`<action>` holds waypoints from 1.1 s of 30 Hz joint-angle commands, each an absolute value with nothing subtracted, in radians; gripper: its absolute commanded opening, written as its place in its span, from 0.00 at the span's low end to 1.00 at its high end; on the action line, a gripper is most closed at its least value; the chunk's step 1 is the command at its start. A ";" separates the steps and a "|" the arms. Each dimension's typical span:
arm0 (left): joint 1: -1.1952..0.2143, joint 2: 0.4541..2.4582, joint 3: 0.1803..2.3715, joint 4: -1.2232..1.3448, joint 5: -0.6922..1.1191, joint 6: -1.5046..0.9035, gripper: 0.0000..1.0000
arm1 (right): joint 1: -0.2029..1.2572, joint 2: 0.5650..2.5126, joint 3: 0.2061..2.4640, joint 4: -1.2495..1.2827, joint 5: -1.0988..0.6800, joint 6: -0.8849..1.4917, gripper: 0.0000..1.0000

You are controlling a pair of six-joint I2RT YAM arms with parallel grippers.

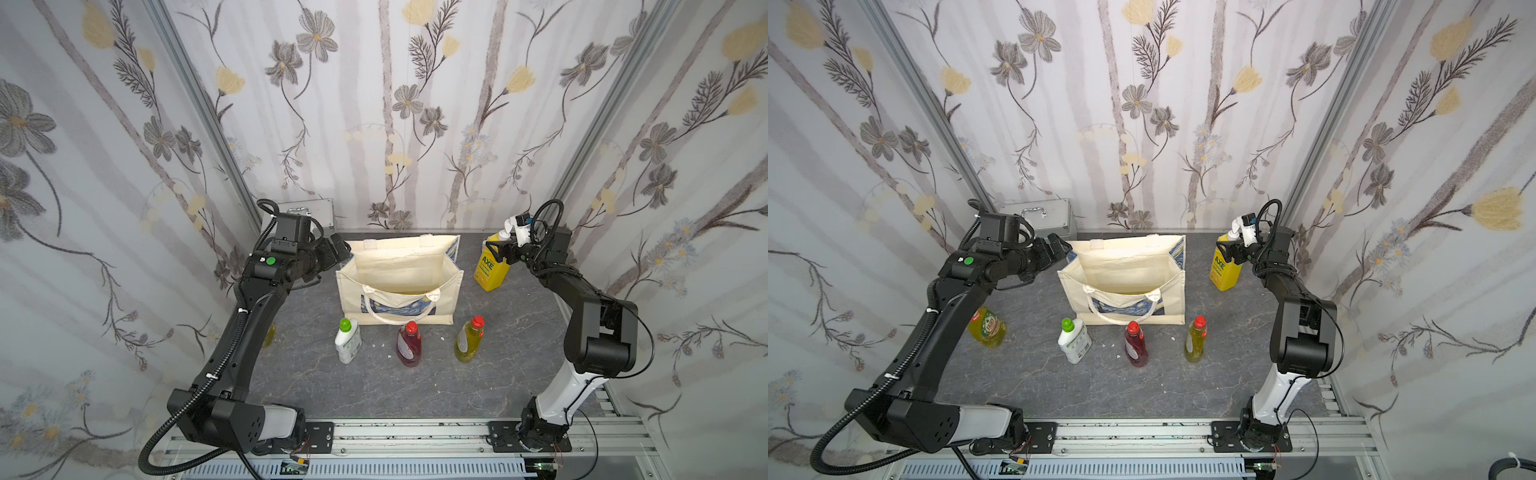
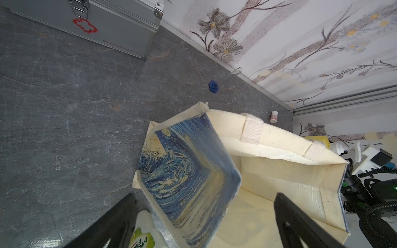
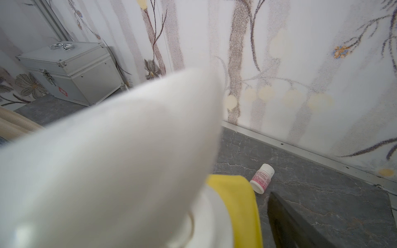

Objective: Pack dish soap into the shopping bag
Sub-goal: Pick up the bottle of dish soap at the center of the board.

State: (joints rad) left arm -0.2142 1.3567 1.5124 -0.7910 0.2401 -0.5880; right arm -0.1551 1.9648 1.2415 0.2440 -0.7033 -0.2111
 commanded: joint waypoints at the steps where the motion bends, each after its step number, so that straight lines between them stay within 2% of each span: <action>1: -0.213 1.360 1.517 -0.784 0.241 -0.607 1.00 | -0.152 1.975 1.238 0.225 -0.721 -0.241 0.88; 11: -0.214 1.366 1.517 -0.774 0.248 -0.617 1.00 | -0.150 1.967 1.237 0.176 -0.726 -0.253 0.75; 19: -0.216 1.356 1.496 -0.756 0.250 -0.633 1.00 | -0.152 1.943 1.225 0.166 -0.733 -0.239 0.57; 33: -0.226 1.332 1.466 -0.723 0.239 -0.648 1.00 | -0.150 1.900 1.217 0.306 -0.714 -0.023 0.48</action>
